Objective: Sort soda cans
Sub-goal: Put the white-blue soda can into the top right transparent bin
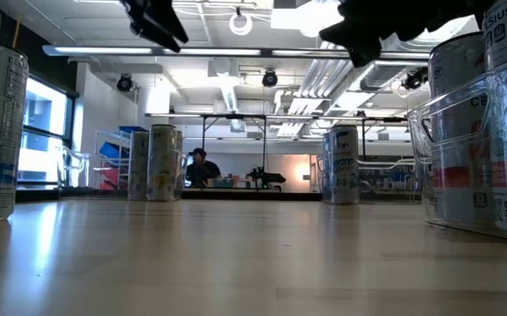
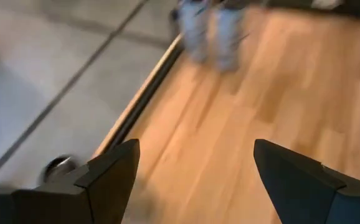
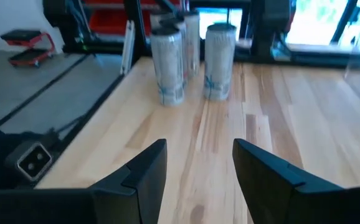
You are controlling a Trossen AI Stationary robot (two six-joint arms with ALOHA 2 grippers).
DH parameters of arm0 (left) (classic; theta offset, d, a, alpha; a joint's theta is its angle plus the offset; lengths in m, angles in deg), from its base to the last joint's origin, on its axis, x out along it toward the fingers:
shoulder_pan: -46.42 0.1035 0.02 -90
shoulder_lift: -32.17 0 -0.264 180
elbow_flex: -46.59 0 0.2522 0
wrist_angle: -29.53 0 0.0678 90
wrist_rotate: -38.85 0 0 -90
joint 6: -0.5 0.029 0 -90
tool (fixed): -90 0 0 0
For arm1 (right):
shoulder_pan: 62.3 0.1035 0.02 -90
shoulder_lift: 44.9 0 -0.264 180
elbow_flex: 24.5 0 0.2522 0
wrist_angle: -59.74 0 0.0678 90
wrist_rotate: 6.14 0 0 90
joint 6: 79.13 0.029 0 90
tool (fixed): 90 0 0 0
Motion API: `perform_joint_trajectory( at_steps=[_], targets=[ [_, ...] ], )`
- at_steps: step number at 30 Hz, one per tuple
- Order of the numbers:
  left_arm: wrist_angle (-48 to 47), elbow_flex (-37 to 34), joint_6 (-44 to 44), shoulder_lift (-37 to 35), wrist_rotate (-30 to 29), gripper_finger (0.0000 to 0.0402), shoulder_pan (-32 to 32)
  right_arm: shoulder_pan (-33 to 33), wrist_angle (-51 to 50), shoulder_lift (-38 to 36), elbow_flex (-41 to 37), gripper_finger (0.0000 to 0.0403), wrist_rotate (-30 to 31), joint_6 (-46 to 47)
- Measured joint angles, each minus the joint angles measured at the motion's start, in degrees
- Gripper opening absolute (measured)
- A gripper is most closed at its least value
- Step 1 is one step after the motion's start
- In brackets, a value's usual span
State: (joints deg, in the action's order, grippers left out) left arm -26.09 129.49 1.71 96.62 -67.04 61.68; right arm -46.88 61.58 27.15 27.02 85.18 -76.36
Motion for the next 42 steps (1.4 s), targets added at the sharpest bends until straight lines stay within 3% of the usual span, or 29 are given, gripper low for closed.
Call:
perform_joint_trajectory(
  at_steps=[5,11,16,20,25,31,37,42],
  targets=[
    [9.6,-10.1,-2.5,-3.6,-12.2,0.031,-15.2,0.0,3.9,0.0,0.0,0.0179,0.0,-1.9],
    [8.5,-10.7,-8.7,-2.9,-28.1,0.031,-33.0,-0.1,8.1,0.9,0.0,0.0179,0.0,-4.6],
    [8.5,-10.0,-13.3,-2.8,-30.8,0.031,-44.3,-0.1,10.3,3.6,0.0,0.0179,0.0,-4.8],
    [8.1,-10.0,-17.8,-2.8,-30.6,0.031,-49.6,-0.1,12.5,6.6,0.0,0.0179,0.0,-4.4],
    [8.6,-10.4,-28.3,-2.4,-30.5,0.031,-51.0,-0.1,14.3,9.6,0.0,0.0179,-0.5,-4.2],
    [10.8,-10.4,-30.9,-1.0,-28.3,0.031,-47.6,-0.1,14.9,10.0,0.0,0.0179,-0.8,-4.4],
    [17.2,-10.4,-23.2,1.7,-13.0,0.031,-43.0,-0.1,15.1,10.0,0.0,0.0179,-0.8,-5.9],
    [21.7,-10.4,-22.8,4.6,-5.1,0.031,-38.5,-0.1,15.1,10.0,0.0,0.0179,-0.8,-7.3]
  ],
)
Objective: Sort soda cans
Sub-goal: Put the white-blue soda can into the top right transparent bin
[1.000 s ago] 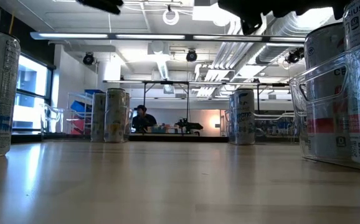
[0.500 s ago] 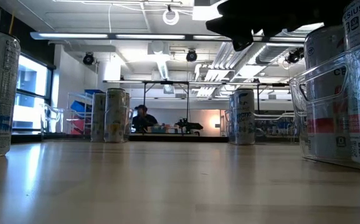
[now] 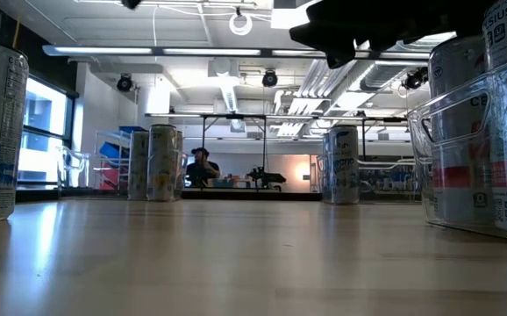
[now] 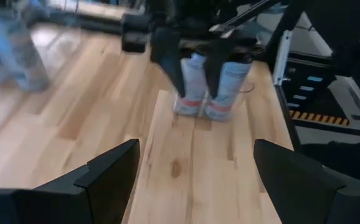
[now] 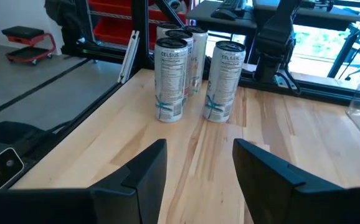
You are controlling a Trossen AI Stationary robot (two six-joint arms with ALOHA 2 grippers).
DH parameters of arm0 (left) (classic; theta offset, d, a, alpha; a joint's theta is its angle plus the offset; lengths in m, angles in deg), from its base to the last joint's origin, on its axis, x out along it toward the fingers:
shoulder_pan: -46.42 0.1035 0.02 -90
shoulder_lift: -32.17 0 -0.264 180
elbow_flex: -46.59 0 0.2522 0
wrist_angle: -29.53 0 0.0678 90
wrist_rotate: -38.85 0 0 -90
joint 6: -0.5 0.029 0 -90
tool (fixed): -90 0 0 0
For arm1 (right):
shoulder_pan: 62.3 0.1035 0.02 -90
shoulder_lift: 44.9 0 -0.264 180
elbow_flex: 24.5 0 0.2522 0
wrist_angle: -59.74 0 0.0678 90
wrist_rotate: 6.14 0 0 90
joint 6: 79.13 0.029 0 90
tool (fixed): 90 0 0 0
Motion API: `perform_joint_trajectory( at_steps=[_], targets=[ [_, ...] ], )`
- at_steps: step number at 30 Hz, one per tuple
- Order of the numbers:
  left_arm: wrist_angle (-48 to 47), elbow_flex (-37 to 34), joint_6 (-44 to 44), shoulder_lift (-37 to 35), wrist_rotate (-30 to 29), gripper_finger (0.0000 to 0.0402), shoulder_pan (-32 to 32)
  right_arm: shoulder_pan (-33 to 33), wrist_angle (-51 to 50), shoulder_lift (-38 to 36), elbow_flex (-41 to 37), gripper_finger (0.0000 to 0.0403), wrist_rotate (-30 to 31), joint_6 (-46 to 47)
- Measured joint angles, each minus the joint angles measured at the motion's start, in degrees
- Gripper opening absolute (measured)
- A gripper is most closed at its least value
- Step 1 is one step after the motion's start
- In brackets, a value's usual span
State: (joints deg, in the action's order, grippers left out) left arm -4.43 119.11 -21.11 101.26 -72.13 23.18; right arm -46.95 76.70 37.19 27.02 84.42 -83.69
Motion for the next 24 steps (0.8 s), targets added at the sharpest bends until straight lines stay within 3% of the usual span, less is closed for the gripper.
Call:
perform_joint_trajectory(
  at_steps=[8,13,19,24],
  targets=[
    [-2.5,0.8,1.2,6.6,11.9,0.031,7.4,0.0,-0.5,0.0,0.0,0.0179,0.0,-0.9],
    [-27.4,11.1,1.6,10.9,11.5,0.031,9.0,0.0,-1.4,0.0,0.0,0.0179,0.0,-1.1],
    [-56.8,25.5,-11.8,16.3,13.0,0.031,8.0,0.0,-1.4,0.0,0.0,0.0179,0.0,-1.9],
    [-60.8,25.2,-27.5,14.9,15.3,0.031,3.4,0.0,-1.6,0.0,0.0,0.0179,0.0,-1.5]
  ],
)
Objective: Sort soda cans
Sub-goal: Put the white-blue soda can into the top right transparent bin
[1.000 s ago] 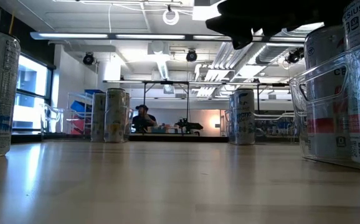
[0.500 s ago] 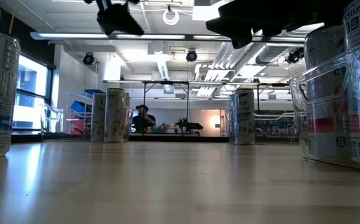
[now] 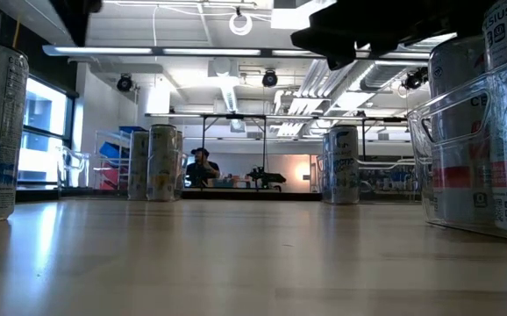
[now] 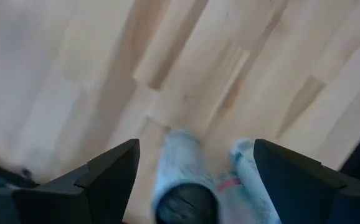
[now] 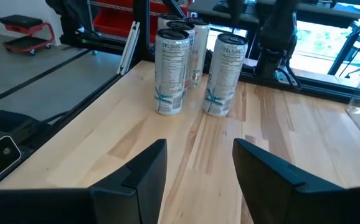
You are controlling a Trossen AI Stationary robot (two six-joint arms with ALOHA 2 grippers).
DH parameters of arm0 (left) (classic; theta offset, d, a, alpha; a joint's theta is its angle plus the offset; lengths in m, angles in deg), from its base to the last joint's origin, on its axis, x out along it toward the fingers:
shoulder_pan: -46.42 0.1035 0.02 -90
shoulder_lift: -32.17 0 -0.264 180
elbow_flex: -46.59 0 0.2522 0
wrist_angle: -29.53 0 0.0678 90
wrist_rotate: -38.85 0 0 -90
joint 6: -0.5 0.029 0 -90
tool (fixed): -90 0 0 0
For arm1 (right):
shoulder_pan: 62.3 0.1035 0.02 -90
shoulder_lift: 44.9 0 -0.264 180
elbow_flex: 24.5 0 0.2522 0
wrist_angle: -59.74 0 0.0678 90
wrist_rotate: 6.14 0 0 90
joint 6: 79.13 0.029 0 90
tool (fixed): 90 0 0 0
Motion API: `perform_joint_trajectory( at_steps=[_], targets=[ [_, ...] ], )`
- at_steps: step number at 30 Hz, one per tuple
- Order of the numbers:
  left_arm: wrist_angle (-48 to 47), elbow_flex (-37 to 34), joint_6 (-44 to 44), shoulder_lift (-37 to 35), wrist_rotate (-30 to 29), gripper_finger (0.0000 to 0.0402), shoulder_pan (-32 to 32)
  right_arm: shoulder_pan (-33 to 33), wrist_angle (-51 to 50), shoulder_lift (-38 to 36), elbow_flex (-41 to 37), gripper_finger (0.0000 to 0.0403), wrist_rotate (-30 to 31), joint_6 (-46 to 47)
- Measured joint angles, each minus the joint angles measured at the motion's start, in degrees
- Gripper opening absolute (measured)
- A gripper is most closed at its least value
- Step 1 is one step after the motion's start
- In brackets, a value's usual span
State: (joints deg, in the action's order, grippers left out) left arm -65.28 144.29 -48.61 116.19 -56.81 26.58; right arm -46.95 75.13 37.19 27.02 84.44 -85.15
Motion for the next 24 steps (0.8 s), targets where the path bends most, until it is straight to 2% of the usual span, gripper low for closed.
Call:
perform_joint_trajectory(
  at_steps=[3,11,18,24],
  targets=[
    [-0.3,-2.1,-8.3,-1.6,2.3,0.031,-3.2,0.0,-0.7,0.0,0.0,0.0179,-0.4,0.1],
    [-0.1,-7.3,-25.0,-4.6,2.3,0.031,-13.4,0.0,-0.9,0.0,0.0,0.0179,-4.0,0.0],
    [0.4,-11.6,-30.6,-5.0,-3.4,0.031,-17.9,0.0,-0.8,0.0,0.0,0.0179,-4.1,-0.5],
    [3.8,-16.7,-31.3,-5.0,-3.9,0.031,-17.9,0.0,-0.9,0.0,0.0,0.0179,-4.1,-0.5]
  ],
)
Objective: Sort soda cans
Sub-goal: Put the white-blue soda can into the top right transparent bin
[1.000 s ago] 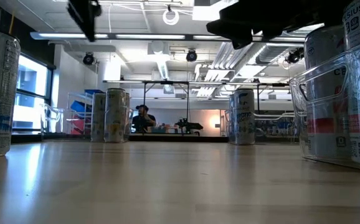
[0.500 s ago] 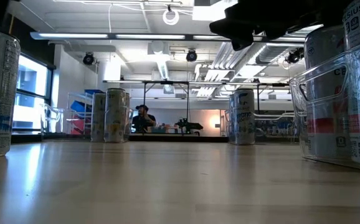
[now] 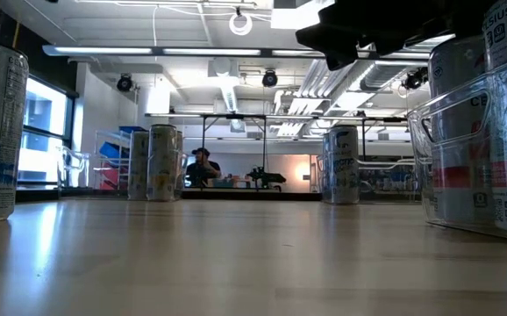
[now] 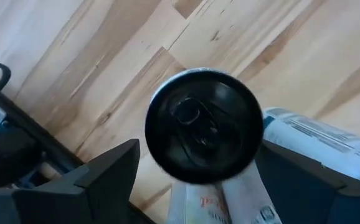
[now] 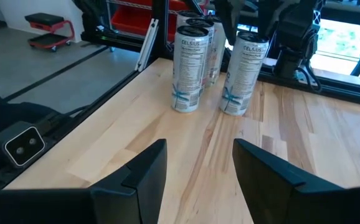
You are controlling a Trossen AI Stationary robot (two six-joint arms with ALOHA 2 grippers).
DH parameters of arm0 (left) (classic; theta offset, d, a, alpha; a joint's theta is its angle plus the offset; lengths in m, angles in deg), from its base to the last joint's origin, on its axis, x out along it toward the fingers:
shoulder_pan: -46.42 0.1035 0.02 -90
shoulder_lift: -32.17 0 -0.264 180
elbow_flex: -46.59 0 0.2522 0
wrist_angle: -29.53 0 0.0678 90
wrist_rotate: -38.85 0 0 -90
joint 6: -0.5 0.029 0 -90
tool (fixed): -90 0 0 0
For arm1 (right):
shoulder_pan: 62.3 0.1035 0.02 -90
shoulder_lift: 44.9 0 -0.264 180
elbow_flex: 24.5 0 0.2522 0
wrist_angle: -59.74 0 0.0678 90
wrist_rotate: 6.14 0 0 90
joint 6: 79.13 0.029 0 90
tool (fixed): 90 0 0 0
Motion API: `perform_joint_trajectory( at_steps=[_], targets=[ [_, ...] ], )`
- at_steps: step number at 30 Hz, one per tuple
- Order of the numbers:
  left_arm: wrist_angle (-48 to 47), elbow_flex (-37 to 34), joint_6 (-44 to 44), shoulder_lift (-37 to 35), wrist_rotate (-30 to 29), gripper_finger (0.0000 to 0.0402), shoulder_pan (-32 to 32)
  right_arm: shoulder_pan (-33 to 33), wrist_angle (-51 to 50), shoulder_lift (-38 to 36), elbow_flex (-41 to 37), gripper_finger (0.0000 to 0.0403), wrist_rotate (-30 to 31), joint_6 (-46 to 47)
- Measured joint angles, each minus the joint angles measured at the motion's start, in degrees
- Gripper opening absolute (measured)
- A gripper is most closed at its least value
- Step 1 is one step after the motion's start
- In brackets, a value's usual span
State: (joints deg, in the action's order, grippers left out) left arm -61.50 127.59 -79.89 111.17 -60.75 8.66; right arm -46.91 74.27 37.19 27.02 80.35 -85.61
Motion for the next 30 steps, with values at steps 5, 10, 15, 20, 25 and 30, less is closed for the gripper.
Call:
perform_joint_trajectory(
  at_steps=[5,10,15,20,25,30],
  targets=[
    [2.5,-3.3,0.5,0.0,-1.1,0.031,0.8,0.0,0.0,0.0,0.0,0.0179,0.0,0.0],
    [4.3,-5.7,3.8,0.0,-4.4,0.031,1.2,0.0,0.1,0.0,0.0,0.0179,0.0,0.0],
    [7.7,-6.5,6.1,0.0,-5.0,0.0289,2.1,0.0,0.1,-1.4,0.0,0.0179,0.2,0.8],
    [10.3,-6.5,7.4,0.0,-6.8,0.0243,3.9,0.0,-6.8,-9.1,0.0,0.0179,4.5,1.6],
    [17.4,-6.5,10.9,0.1,-13.1,0.0243,8.2,0.0,-18.0,-20.3,0.0,0.0179,13.1,4.6],
    [31.7,-6.5,22.3,0.7,-14.0,0.0243,16.8,0.0,-25.6,-29.1,0.0,0.0179,19.7,8.0]
  ],
)
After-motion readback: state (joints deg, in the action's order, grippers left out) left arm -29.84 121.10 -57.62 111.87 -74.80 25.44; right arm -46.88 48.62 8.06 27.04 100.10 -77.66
